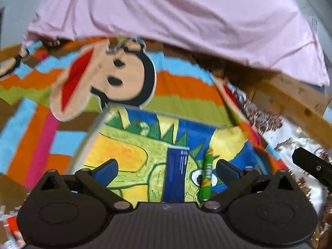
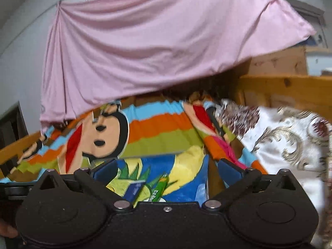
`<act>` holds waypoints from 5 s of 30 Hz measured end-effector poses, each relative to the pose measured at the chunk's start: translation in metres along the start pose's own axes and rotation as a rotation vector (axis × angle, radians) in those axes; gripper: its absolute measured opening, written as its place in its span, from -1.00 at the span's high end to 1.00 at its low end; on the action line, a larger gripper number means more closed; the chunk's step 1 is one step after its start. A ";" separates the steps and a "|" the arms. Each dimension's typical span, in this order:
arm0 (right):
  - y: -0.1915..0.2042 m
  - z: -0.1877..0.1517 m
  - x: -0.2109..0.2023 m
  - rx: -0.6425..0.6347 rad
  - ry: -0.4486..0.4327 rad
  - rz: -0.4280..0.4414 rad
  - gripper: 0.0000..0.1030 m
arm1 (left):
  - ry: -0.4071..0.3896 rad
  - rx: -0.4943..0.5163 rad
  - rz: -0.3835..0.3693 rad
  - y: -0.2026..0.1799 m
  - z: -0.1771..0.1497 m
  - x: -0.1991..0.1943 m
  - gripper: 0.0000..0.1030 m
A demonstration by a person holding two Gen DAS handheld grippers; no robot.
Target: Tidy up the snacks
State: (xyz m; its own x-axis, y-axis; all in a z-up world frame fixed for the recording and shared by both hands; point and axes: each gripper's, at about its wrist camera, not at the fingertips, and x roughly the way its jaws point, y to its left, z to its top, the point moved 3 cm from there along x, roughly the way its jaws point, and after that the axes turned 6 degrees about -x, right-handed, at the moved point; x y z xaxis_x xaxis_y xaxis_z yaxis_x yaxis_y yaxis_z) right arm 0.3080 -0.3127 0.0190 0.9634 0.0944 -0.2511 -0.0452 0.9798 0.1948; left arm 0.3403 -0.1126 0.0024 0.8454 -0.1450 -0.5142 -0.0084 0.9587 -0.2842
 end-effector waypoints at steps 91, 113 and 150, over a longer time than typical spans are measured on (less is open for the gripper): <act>0.193 -0.180 -0.052 -1.057 0.079 0.135 -0.95 | 0.123 -0.393 -0.090 0.164 -0.102 -0.078 -0.99; 0.184 -0.148 -0.044 -0.858 0.192 0.283 0.38 | -0.078 -0.549 0.023 0.134 -0.106 -0.098 -0.70; 0.154 -0.145 -0.007 -0.644 0.231 0.299 0.19 | -0.058 -0.437 0.020 0.121 -0.111 -0.048 0.10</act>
State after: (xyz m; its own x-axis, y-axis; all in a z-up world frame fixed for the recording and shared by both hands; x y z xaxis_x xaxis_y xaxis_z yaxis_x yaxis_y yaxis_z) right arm 0.2561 -0.1371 -0.0871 0.8091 0.3378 -0.4810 -0.5106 0.8092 -0.2907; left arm 0.2393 -0.0165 -0.0969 0.8711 -0.1013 -0.4805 -0.2400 0.7658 -0.5966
